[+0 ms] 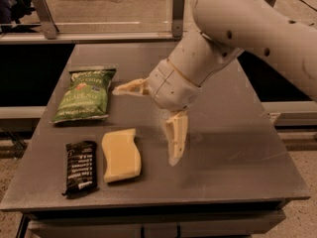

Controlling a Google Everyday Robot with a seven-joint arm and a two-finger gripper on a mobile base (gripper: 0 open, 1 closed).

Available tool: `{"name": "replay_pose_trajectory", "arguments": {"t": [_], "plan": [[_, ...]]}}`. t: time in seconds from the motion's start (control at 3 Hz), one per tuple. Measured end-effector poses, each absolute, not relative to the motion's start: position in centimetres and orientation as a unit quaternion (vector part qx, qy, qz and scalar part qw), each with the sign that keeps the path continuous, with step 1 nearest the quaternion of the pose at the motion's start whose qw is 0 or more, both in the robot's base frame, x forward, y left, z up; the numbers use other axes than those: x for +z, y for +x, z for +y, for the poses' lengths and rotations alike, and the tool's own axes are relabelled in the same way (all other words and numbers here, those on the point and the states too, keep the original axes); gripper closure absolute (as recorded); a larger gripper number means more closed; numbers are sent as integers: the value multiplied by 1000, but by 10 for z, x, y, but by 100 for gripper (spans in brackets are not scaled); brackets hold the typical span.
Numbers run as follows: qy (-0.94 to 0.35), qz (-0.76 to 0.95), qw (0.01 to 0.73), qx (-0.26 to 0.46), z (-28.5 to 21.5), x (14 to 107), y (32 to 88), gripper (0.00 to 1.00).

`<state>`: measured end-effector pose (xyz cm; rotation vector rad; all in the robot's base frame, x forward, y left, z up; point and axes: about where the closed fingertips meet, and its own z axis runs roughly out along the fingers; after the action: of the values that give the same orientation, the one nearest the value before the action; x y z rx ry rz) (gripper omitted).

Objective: Move sponge near rxbar chocolate

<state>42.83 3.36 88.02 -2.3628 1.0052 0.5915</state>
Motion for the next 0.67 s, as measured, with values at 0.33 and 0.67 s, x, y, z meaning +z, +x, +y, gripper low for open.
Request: {"name": "replay_pose_trajectory", "arguments": {"t": [0.33,0.67], "plan": [[-829,428,288,217,-14,894,447,0],[-785,486,329,198,-53,915,462,0]]}}
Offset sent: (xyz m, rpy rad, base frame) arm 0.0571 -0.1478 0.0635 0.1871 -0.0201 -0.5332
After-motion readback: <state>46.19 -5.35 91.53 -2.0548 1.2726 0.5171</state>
